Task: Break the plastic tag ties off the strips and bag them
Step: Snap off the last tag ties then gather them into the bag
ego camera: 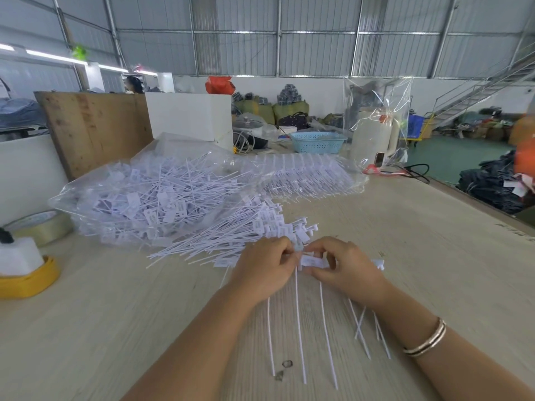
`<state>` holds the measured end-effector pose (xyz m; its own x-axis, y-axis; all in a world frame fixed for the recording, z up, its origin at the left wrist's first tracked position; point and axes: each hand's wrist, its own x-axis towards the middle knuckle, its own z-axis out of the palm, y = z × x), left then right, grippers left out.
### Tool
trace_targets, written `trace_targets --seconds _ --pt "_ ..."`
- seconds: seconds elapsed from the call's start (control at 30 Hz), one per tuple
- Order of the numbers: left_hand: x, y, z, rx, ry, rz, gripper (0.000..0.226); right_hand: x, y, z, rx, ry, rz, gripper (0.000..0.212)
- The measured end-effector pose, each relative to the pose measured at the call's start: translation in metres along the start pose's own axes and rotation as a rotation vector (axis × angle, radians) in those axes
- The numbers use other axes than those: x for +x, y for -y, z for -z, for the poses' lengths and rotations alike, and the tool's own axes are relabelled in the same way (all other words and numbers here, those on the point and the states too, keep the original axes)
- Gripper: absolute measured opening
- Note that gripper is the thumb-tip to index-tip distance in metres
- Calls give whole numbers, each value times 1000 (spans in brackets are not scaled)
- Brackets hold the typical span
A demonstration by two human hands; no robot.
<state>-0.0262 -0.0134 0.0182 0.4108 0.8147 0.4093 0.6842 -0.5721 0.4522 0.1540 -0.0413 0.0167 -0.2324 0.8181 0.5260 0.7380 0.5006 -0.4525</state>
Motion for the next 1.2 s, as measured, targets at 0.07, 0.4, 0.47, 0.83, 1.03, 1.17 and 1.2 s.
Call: trace_targets --seconds 0.07,0.4,0.47,0.83,1.03,1.17,1.2 --pt "1 1 -1 -19 0 9 17 1 3 -2 -30 13 12 23" --pt "2 1 -1 -169 -54 -84 18 1 1 -1 77 -33 23 15" --pt "3 2 -2 -173 -59 -92 18 2 0 -2 119 -43 32 15" --pt "3 1 -2 -177 -86 -149 12 1 0 0 400 9 -62 19" --pt "2 -4 -2 -192 -106 -146 15 4 -4 2 548 46 -118 19" --pt "1 -8 0 -218 -109 -151 14 4 -7 3 640 49 -127 18" --pt "1 -9 0 -231 -110 -153 13 4 -8 3 669 52 -122 17"
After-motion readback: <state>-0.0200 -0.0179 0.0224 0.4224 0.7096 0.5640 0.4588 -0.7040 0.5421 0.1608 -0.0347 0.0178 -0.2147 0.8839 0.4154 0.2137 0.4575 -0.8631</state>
